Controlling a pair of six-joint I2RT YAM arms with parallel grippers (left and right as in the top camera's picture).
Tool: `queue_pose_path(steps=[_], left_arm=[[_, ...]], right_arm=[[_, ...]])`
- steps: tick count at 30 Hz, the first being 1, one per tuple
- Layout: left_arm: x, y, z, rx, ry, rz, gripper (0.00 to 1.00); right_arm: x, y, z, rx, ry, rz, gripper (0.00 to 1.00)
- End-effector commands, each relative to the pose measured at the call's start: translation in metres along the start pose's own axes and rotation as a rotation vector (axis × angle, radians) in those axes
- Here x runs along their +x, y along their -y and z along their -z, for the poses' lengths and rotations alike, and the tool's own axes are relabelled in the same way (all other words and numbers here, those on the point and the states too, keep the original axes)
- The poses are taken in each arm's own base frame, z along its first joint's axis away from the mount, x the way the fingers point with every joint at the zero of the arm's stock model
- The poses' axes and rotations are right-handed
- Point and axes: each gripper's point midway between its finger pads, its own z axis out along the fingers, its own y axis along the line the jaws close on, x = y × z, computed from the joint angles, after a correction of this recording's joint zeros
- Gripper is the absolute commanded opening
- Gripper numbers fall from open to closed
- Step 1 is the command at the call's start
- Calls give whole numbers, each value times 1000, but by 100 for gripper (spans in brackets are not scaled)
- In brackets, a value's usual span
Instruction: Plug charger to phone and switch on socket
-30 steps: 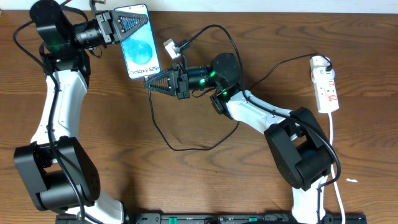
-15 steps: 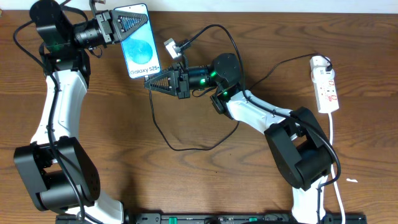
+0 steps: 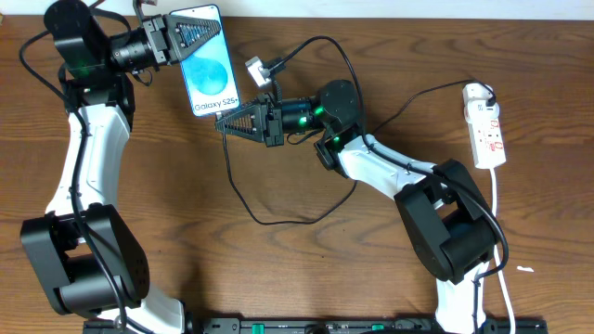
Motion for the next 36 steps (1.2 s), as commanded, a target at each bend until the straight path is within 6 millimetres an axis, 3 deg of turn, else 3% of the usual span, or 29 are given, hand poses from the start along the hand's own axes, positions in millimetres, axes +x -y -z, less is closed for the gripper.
queue_pose_path(steps=[1,15,21,27,36], left_arm=[[12,25,-1,64,-86,-63,7],[12,25,-1,64,-86,-63,7],[10,23,2,58,-78,-63,7],[3,18,17,34,-48,-63,7],[-2,14,30,12,-21,-64,7]], right_arm=[[-49,4,15,70,200,59,1],[-48,4,16,67,189,56,1],[-43,2,15,53,158,58,38],[-38,1,14,44,135,66,99],[-35,-1,14,36,115,69,99]])
